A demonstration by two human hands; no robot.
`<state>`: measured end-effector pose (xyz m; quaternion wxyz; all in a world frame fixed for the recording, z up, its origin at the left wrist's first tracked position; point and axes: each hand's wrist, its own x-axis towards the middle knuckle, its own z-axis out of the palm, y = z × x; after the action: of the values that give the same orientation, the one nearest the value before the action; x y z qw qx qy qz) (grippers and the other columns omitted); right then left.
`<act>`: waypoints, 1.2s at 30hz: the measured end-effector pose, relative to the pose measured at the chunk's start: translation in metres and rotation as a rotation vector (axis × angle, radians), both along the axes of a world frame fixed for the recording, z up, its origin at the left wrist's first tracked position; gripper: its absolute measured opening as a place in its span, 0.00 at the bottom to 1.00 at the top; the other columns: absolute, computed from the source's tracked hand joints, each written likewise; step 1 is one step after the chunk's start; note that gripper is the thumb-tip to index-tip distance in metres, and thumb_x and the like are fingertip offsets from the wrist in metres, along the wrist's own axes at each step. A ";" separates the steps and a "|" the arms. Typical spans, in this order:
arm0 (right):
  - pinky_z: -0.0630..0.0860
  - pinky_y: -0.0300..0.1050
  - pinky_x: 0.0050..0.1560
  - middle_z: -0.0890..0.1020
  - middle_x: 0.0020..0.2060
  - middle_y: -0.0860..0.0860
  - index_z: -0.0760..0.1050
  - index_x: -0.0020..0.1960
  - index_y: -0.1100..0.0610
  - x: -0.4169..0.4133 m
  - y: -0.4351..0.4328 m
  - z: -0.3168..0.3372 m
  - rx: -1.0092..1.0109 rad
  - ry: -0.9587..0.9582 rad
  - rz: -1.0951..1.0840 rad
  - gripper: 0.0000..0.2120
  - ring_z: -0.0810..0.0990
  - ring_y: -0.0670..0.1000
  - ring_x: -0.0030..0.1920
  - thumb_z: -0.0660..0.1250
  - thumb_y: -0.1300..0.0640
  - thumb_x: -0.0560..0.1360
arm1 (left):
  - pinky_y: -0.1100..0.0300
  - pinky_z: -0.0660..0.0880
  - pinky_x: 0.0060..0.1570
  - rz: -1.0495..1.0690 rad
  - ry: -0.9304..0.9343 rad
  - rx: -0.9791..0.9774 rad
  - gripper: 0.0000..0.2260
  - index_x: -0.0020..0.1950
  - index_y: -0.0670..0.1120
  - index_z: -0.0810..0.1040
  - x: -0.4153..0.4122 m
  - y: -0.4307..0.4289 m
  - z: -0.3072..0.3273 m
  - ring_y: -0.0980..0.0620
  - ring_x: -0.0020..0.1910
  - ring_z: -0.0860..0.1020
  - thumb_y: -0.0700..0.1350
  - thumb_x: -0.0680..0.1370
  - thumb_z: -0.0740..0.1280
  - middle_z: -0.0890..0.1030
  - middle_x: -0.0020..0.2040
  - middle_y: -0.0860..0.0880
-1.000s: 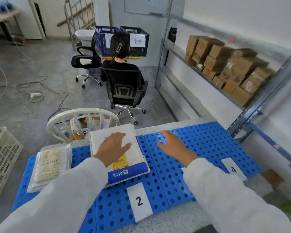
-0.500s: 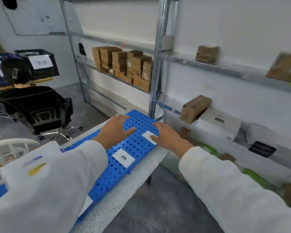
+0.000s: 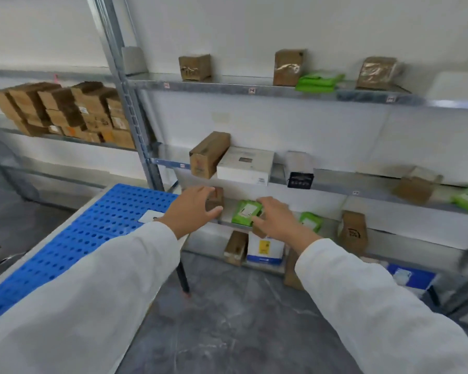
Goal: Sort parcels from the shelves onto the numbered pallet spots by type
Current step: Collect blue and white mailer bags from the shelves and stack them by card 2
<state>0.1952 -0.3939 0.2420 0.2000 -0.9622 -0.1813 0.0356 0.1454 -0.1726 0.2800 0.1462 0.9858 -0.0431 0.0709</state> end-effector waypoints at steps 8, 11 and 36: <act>0.67 0.51 0.67 0.68 0.70 0.55 0.61 0.74 0.57 0.000 -0.067 -0.028 0.047 0.088 -0.147 0.28 0.69 0.56 0.68 0.62 0.48 0.78 | 0.56 0.66 0.67 -0.164 0.047 0.057 0.25 0.72 0.46 0.67 0.034 -0.065 -0.033 0.50 0.68 0.69 0.56 0.78 0.64 0.71 0.70 0.48; 0.66 0.50 0.69 0.67 0.72 0.54 0.60 0.75 0.56 0.006 -0.079 -0.045 0.036 0.113 -0.181 0.29 0.68 0.55 0.69 0.62 0.47 0.78 | 0.55 0.65 0.69 -0.208 0.091 0.068 0.26 0.73 0.46 0.66 0.052 -0.077 -0.052 0.49 0.69 0.68 0.57 0.78 0.63 0.70 0.71 0.48; 0.66 0.49 0.67 0.69 0.69 0.56 0.61 0.74 0.57 0.200 -0.048 -0.185 -0.089 0.388 -0.338 0.27 0.68 0.57 0.68 0.62 0.49 0.78 | 0.55 0.69 0.63 -0.289 0.427 -0.131 0.24 0.71 0.47 0.67 0.279 -0.069 -0.236 0.48 0.66 0.69 0.56 0.78 0.63 0.72 0.67 0.49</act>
<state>0.3954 -0.4415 0.0567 0.1915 -0.9619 0.0256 0.1933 0.4240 -0.2415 0.0440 0.2242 0.9504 -0.1469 -0.1578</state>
